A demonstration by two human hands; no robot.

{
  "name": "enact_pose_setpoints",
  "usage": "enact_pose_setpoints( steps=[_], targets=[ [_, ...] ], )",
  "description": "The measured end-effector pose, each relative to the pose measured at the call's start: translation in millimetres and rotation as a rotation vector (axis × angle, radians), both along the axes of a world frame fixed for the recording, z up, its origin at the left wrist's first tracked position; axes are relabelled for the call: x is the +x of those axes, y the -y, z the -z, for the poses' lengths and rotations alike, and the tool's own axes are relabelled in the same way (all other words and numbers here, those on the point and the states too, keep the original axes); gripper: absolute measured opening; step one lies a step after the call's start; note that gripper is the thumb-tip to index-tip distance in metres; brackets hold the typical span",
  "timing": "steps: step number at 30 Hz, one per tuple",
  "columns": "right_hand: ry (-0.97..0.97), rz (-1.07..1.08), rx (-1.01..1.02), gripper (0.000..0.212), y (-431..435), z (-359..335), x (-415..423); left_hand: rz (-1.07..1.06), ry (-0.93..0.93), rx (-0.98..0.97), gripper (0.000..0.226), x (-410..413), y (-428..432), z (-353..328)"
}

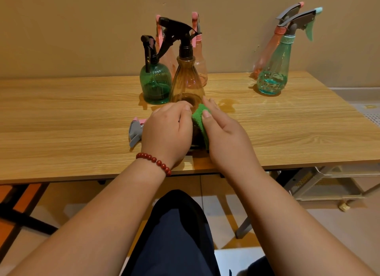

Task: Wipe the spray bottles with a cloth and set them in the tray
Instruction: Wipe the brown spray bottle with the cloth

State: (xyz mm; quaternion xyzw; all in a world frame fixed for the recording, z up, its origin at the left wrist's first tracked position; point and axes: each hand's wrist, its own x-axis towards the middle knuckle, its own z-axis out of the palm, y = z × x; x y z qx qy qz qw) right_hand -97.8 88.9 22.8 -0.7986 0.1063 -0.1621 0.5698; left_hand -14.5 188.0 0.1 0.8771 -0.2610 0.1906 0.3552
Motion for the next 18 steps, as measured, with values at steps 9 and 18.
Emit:
enact_pose_setpoints(
  steps=[9,18],
  targets=[
    [-0.108,0.081,0.023,0.039,7,5,2,-0.011,-0.018,-0.015,0.046,0,1,-1],
    [-0.171,0.083,-0.028,0.037,12,10,13,-0.005,-0.002,-0.039,0.045,-1,0,0]
  ],
)
